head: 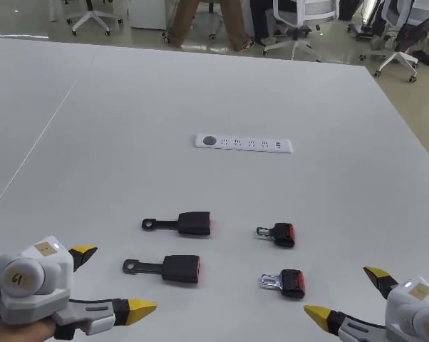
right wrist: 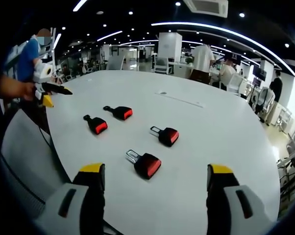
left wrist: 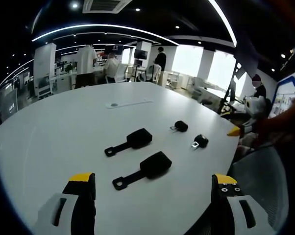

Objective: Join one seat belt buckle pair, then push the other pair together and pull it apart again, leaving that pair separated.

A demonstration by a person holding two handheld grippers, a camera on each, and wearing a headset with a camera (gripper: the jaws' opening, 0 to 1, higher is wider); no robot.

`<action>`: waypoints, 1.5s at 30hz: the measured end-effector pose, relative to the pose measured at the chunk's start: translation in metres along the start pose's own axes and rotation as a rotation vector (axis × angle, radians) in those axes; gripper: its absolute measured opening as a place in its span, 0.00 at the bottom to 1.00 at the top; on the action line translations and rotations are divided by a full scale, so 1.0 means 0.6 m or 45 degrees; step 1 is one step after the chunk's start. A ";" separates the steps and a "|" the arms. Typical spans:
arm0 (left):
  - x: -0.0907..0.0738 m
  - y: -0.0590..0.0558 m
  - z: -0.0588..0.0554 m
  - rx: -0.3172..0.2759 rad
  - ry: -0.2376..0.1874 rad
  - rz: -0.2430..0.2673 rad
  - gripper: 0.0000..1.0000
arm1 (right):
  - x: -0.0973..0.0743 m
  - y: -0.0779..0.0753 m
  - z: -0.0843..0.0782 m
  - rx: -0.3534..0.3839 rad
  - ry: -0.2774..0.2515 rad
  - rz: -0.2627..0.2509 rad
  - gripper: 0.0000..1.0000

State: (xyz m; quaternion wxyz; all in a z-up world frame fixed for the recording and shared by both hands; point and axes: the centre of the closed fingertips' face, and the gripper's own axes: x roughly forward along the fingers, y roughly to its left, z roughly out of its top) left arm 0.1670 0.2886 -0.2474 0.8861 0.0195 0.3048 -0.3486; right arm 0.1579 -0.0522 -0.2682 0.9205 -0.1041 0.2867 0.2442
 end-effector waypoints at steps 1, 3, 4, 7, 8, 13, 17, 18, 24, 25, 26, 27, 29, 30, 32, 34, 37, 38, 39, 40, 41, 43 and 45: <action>0.001 0.000 0.000 0.000 0.001 -0.002 1.00 | 0.001 0.000 0.000 -0.001 0.002 0.002 0.87; 0.002 0.000 0.000 0.007 0.004 -0.002 1.00 | 0.003 -0.001 0.000 -0.003 0.005 0.008 0.87; 0.003 0.001 0.001 0.009 0.004 -0.002 1.00 | 0.004 0.000 0.001 -0.005 0.006 0.012 0.87; 0.007 0.000 0.003 0.010 0.004 -0.009 1.00 | 0.007 0.000 0.001 -0.011 0.012 0.024 0.87; 0.008 0.000 0.003 0.013 0.008 -0.010 1.00 | 0.008 0.001 0.001 -0.013 0.015 0.033 0.87; 0.015 0.000 0.005 0.033 0.019 -0.024 1.00 | 0.017 0.004 -0.004 -0.030 0.040 0.077 0.87; 0.022 -0.001 0.005 0.063 0.031 -0.030 1.00 | 0.025 0.012 -0.009 -0.071 0.069 0.125 0.87; 0.024 -0.002 0.005 0.077 0.036 -0.032 1.00 | 0.026 0.013 -0.009 -0.077 0.073 0.133 0.87; 0.036 -0.010 0.005 0.129 0.069 -0.057 0.99 | 0.038 0.019 -0.017 -0.132 0.120 0.206 0.86; 0.038 -0.011 0.005 0.139 0.073 -0.060 0.99 | 0.040 0.020 -0.019 -0.143 0.128 0.220 0.85; 0.041 -0.012 0.006 0.152 0.078 -0.066 0.98 | 0.044 0.021 -0.021 -0.156 0.139 0.236 0.85; 0.044 -0.013 0.006 0.162 0.083 -0.074 0.98 | 0.046 0.022 -0.022 -0.165 0.145 0.246 0.84; 0.049 -0.014 0.007 0.167 0.093 -0.081 0.98 | 0.053 0.022 -0.025 -0.176 0.161 0.271 0.84; 0.052 -0.014 0.007 0.172 0.100 -0.086 0.98 | 0.056 0.024 -0.025 -0.182 0.172 0.290 0.84; 0.058 -0.013 0.006 0.190 0.109 -0.095 0.97 | 0.063 0.025 -0.028 -0.198 0.189 0.321 0.83; 0.065 -0.010 0.005 0.205 0.125 -0.106 0.97 | 0.069 0.026 -0.030 -0.228 0.207 0.347 0.83; 0.074 -0.009 0.006 0.227 0.135 -0.129 0.95 | 0.079 0.025 -0.031 -0.234 0.219 0.378 0.82; 0.078 -0.008 0.007 0.236 0.140 -0.135 0.93 | 0.082 0.023 -0.031 -0.238 0.223 0.385 0.82; 0.081 -0.007 0.007 0.240 0.143 -0.140 0.93 | 0.084 0.022 -0.032 -0.244 0.228 0.390 0.82; 0.086 -0.006 0.006 0.250 0.151 -0.149 0.93 | 0.088 0.021 -0.032 -0.255 0.238 0.400 0.82; 0.089 -0.005 0.005 0.259 0.157 -0.153 0.92 | 0.091 0.020 -0.033 -0.260 0.246 0.416 0.82; 0.097 -0.003 0.003 0.269 0.173 -0.168 0.90 | 0.096 0.018 -0.034 -0.260 0.261 0.434 0.80; 0.105 0.001 0.000 0.270 0.185 -0.179 0.90 | 0.101 0.016 -0.036 -0.268 0.267 0.444 0.80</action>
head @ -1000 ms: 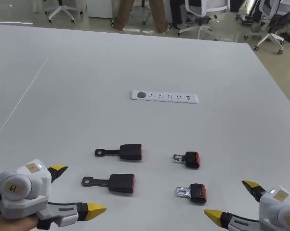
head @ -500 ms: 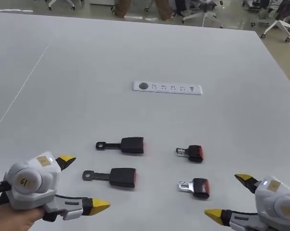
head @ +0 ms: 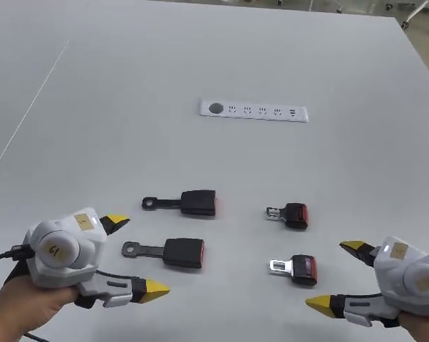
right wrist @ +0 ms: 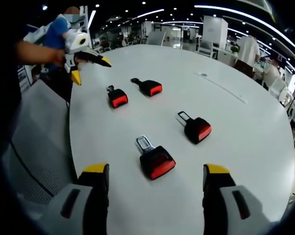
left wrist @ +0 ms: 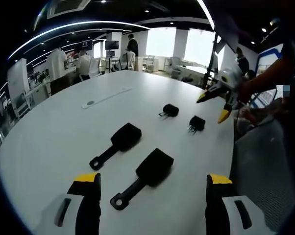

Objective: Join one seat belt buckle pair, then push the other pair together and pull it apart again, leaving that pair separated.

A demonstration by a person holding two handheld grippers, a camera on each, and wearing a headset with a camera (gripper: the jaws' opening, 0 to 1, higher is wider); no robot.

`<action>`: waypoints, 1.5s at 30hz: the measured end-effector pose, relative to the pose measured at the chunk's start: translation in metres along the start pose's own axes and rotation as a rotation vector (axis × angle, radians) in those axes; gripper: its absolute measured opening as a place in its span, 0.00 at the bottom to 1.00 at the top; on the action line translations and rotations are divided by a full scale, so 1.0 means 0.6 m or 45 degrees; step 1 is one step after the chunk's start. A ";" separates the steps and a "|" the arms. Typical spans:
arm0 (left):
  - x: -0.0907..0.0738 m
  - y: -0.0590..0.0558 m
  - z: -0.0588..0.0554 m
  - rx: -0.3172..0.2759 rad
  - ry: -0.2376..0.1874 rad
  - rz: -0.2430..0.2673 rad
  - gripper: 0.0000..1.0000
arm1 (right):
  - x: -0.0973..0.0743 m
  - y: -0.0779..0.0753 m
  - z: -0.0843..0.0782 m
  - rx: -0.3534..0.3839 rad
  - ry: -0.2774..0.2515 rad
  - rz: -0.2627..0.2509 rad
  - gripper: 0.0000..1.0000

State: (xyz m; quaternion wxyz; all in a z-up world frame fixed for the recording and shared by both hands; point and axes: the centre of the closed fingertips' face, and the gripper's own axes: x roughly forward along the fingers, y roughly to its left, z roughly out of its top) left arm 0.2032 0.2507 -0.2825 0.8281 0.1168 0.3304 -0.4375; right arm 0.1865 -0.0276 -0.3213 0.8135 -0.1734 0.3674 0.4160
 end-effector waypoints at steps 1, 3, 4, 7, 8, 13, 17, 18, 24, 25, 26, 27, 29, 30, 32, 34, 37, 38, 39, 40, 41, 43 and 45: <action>0.005 0.001 -0.001 0.004 0.008 -0.008 0.90 | 0.004 -0.002 -0.003 -0.003 0.009 0.013 0.80; 0.012 0.001 -0.001 0.025 0.017 -0.019 0.90 | 0.009 -0.003 -0.003 -0.005 0.018 0.035 0.79; 0.018 0.001 -0.003 0.038 0.029 -0.032 0.90 | 0.011 -0.004 -0.004 -0.008 0.022 0.043 0.78; 0.033 0.002 -0.007 0.075 0.061 -0.060 0.89 | 0.020 -0.006 -0.007 -0.013 0.040 0.074 0.78; 0.037 0.003 -0.009 0.089 0.072 -0.066 0.89 | 0.023 -0.005 -0.007 -0.014 0.043 0.084 0.77; 0.062 0.004 -0.015 0.143 0.110 -0.116 0.85 | 0.037 -0.003 -0.008 -0.026 0.062 0.137 0.75; 0.083 0.007 -0.020 0.176 0.139 -0.154 0.84 | 0.048 -0.009 -0.007 -0.023 0.065 0.160 0.74; 0.088 0.007 -0.022 0.194 0.150 -0.168 0.83 | 0.051 -0.009 -0.006 -0.023 0.066 0.170 0.74; 0.109 0.005 -0.042 0.268 0.217 -0.227 0.77 | 0.064 -0.006 -0.012 -0.056 0.098 0.220 0.71; 0.115 0.004 -0.047 0.281 0.235 -0.240 0.77 | 0.066 -0.003 -0.016 -0.080 0.118 0.241 0.70; 0.116 0.004 -0.047 0.284 0.237 -0.243 0.76 | 0.066 -0.002 -0.017 -0.086 0.123 0.248 0.69; 0.121 0.004 -0.049 0.296 0.241 -0.256 0.75 | 0.067 0.003 -0.022 -0.110 0.143 0.274 0.66; 0.127 0.006 -0.051 0.310 0.247 -0.266 0.73 | 0.068 0.007 -0.025 -0.130 0.158 0.296 0.63; 0.131 0.007 -0.053 0.321 0.252 -0.270 0.72 | 0.070 0.009 -0.026 -0.139 0.165 0.306 0.63; 0.138 0.010 -0.057 0.334 0.266 -0.280 0.70 | 0.075 0.010 -0.030 -0.153 0.181 0.323 0.62; 0.144 0.013 -0.064 0.367 0.286 -0.287 0.68 | 0.077 0.014 -0.031 -0.167 0.194 0.344 0.61; 0.149 0.008 -0.066 0.404 0.294 -0.308 0.62 | 0.077 0.014 -0.029 -0.192 0.199 0.353 0.59; 0.150 0.007 -0.066 0.418 0.293 -0.313 0.60 | 0.077 0.014 -0.029 -0.192 0.204 0.356 0.58; 0.153 0.007 -0.068 0.439 0.302 -0.319 0.58 | 0.078 0.012 -0.029 -0.196 0.207 0.363 0.56; 0.154 0.008 -0.065 0.470 0.292 -0.315 0.57 | 0.078 0.010 -0.031 -0.207 0.215 0.364 0.54; 0.154 0.010 -0.064 0.476 0.295 -0.307 0.55 | 0.077 0.009 -0.032 -0.217 0.221 0.364 0.51; 0.156 0.008 -0.060 0.477 0.291 -0.313 0.52 | 0.076 0.008 -0.032 -0.228 0.229 0.367 0.47; 0.157 0.004 -0.058 0.506 0.284 -0.323 0.45 | 0.076 0.008 -0.032 -0.236 0.232 0.372 0.43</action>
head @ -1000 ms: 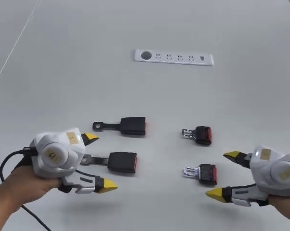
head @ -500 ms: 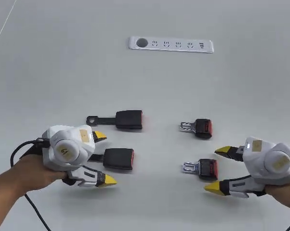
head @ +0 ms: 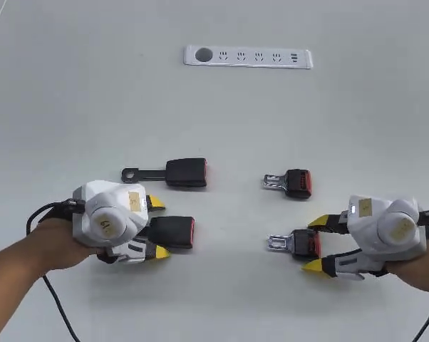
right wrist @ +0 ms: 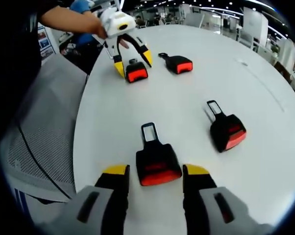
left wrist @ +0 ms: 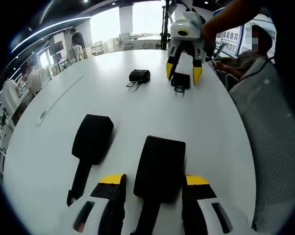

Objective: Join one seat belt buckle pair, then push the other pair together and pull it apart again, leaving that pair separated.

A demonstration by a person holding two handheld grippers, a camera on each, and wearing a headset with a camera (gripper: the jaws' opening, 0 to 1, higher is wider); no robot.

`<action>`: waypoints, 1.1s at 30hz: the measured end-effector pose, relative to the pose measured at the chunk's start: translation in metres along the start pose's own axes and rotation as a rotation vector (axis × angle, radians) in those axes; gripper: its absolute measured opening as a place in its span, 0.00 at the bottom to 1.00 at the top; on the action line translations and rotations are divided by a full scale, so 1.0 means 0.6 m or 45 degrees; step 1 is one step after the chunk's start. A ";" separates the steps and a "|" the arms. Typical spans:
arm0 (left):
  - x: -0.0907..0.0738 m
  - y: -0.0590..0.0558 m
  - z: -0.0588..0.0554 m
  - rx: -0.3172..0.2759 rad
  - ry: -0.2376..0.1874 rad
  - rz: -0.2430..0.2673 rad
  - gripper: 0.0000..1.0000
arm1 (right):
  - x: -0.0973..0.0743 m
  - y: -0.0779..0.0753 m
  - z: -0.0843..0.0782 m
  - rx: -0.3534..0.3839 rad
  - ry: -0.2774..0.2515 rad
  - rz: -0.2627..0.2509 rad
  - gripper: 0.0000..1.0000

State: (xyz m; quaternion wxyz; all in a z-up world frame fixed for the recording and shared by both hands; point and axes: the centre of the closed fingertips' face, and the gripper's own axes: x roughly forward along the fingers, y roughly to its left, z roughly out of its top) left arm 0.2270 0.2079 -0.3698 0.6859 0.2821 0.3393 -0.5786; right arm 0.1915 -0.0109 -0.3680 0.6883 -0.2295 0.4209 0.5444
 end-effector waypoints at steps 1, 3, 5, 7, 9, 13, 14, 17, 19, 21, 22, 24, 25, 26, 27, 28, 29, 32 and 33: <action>0.001 0.000 0.002 0.011 -0.001 0.006 0.43 | 0.000 0.000 0.000 -0.004 0.001 0.000 0.42; 0.002 -0.002 0.004 0.024 -0.006 0.002 0.41 | 0.000 0.000 0.000 -0.008 0.004 0.001 0.40; 0.003 -0.004 0.005 0.027 -0.012 -0.015 0.39 | 0.001 0.000 -0.001 -0.021 0.007 0.004 0.38; 0.004 -0.006 0.005 0.045 -0.018 -0.028 0.37 | 0.002 0.001 -0.001 -0.021 0.003 0.015 0.37; 0.004 -0.006 0.005 0.059 -0.023 -0.034 0.37 | 0.003 0.001 0.000 -0.021 -0.004 0.021 0.37; 0.004 -0.006 0.003 0.080 -0.047 -0.057 0.36 | 0.002 -0.002 0.000 -0.021 -0.024 0.033 0.35; 0.004 -0.007 0.002 0.097 -0.046 -0.068 0.36 | 0.002 -0.003 0.000 -0.025 -0.030 0.038 0.35; 0.004 -0.006 0.001 0.116 -0.058 -0.090 0.36 | 0.001 -0.003 0.001 -0.021 -0.037 0.054 0.34; 0.005 -0.006 0.000 0.130 -0.064 -0.107 0.35 | 0.001 -0.002 0.000 -0.050 -0.029 0.063 0.34; 0.004 -0.007 0.000 0.149 -0.078 -0.128 0.35 | 0.001 0.000 0.000 -0.080 -0.019 0.080 0.34; 0.004 -0.009 0.001 0.165 -0.082 -0.137 0.35 | 0.002 0.000 0.000 -0.094 -0.020 0.083 0.34; 0.004 -0.008 0.002 0.163 -0.086 -0.151 0.35 | 0.003 0.002 0.001 -0.107 -0.023 0.097 0.34; 0.003 -0.008 0.002 0.155 -0.096 -0.158 0.35 | 0.004 0.001 0.001 -0.113 -0.028 0.103 0.34; 0.003 -0.008 0.001 0.149 -0.100 -0.161 0.35 | 0.004 0.001 0.002 -0.113 -0.029 0.104 0.34; 0.004 -0.009 0.002 0.150 -0.101 -0.163 0.35 | 0.004 0.002 0.004 -0.121 -0.040 0.111 0.34; 0.004 -0.010 0.003 0.153 -0.101 -0.165 0.35 | 0.004 0.003 0.004 -0.126 -0.044 0.115 0.34; 0.004 -0.010 0.003 0.163 -0.100 -0.167 0.35 | 0.004 0.003 0.006 -0.134 -0.056 0.122 0.34; 0.003 -0.013 0.007 0.164 -0.095 -0.167 0.35 | 0.003 0.004 0.008 -0.141 -0.082 0.135 0.34; 0.003 -0.013 0.008 0.163 -0.096 -0.165 0.35 | 0.003 0.003 0.010 -0.132 -0.096 0.135 0.34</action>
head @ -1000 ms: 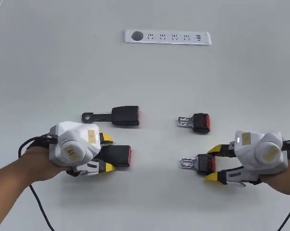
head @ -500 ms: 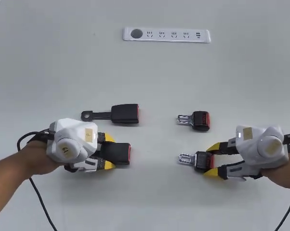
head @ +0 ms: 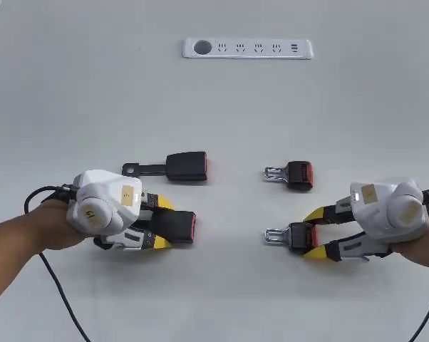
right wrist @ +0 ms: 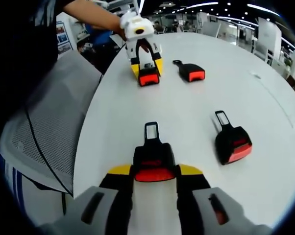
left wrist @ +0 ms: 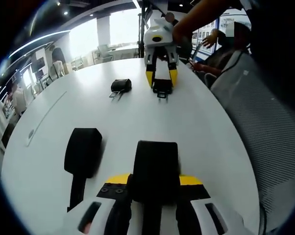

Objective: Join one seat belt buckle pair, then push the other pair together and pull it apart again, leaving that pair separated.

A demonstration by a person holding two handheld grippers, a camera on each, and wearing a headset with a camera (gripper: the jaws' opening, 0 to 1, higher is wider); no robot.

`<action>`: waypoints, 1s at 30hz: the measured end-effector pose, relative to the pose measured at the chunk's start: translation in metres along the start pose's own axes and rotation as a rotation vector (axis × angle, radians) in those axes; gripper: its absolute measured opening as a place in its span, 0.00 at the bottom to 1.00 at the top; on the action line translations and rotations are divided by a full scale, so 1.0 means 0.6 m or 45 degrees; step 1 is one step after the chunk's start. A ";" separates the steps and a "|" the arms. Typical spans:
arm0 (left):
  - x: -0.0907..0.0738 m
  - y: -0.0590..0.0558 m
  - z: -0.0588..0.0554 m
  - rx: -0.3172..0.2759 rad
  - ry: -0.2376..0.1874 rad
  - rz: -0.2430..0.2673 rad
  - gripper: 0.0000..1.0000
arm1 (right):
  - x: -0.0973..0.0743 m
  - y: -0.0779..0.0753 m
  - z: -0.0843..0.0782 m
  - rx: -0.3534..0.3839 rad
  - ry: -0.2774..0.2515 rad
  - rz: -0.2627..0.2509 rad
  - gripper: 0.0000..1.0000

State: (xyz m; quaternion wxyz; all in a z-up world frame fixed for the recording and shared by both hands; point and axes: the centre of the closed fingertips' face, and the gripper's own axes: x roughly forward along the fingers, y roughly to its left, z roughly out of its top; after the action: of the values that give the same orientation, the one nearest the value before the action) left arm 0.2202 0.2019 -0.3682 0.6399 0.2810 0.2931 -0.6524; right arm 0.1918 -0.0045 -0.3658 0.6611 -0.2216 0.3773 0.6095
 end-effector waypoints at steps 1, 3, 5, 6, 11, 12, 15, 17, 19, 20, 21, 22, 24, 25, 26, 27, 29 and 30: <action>-0.001 0.000 0.001 -0.003 0.000 0.002 0.35 | 0.000 0.000 0.001 0.000 -0.006 0.000 0.34; -0.001 0.000 0.003 -0.004 0.005 0.002 0.35 | 0.002 -0.001 0.006 -0.003 -0.018 -0.002 0.34; -0.001 0.000 0.003 -0.005 0.009 0.000 0.35 | 0.005 -0.003 0.011 -0.006 -0.037 -0.003 0.34; -0.001 0.000 0.003 -0.008 0.010 0.000 0.35 | 0.007 -0.003 0.012 -0.005 -0.040 -0.003 0.34; -0.002 0.000 0.003 -0.014 0.026 0.003 0.35 | 0.020 -0.005 0.027 -0.019 -0.076 0.005 0.34; -0.002 0.000 0.004 -0.017 0.030 0.004 0.35 | 0.023 -0.006 0.031 -0.019 -0.086 0.005 0.34; -0.002 0.001 0.003 -0.019 0.043 0.008 0.35 | 0.031 -0.006 0.041 -0.022 -0.104 0.010 0.34; -0.002 0.002 0.001 -0.021 0.049 0.010 0.35 | 0.037 -0.005 0.049 -0.033 -0.105 0.016 0.34; -0.002 0.002 0.000 -0.024 0.053 0.011 0.35 | 0.041 -0.006 0.054 -0.040 -0.109 0.020 0.34; -0.002 0.002 0.000 -0.024 0.057 0.012 0.35 | 0.043 -0.005 0.055 -0.043 -0.111 0.022 0.34; -0.002 0.002 0.000 -0.024 0.059 0.012 0.35 | 0.046 -0.005 0.058 -0.046 -0.113 0.023 0.34; -0.002 0.002 -0.001 -0.025 0.062 0.012 0.35 | 0.048 -0.005 0.060 -0.047 -0.116 0.023 0.34; -0.002 0.002 -0.002 -0.028 0.066 0.013 0.35 | 0.055 -0.003 0.068 -0.049 -0.126 0.024 0.34; -0.001 0.002 -0.003 -0.028 0.068 0.013 0.35 | 0.060 -0.002 0.074 -0.051 -0.133 0.025 0.34; -0.001 0.002 -0.003 -0.029 0.071 0.013 0.35 | 0.063 -0.002 0.077 -0.051 -0.138 0.025 0.34; -0.001 0.002 -0.003 -0.029 0.075 0.014 0.35 | 0.068 -0.002 0.082 -0.048 -0.147 0.025 0.34; -0.001 0.002 -0.004 -0.030 0.079 0.014 0.35 | 0.075 -0.001 0.092 -0.051 -0.161 0.026 0.34; -0.001 0.002 -0.004 -0.030 0.081 0.014 0.35 | 0.078 -0.001 0.095 -0.050 -0.166 0.026 0.34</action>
State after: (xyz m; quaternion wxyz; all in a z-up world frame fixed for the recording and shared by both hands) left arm 0.2215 0.2038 -0.3694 0.6371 0.2957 0.3193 -0.6362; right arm 0.2040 0.0683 -0.3666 0.6734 -0.1906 0.3237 0.6368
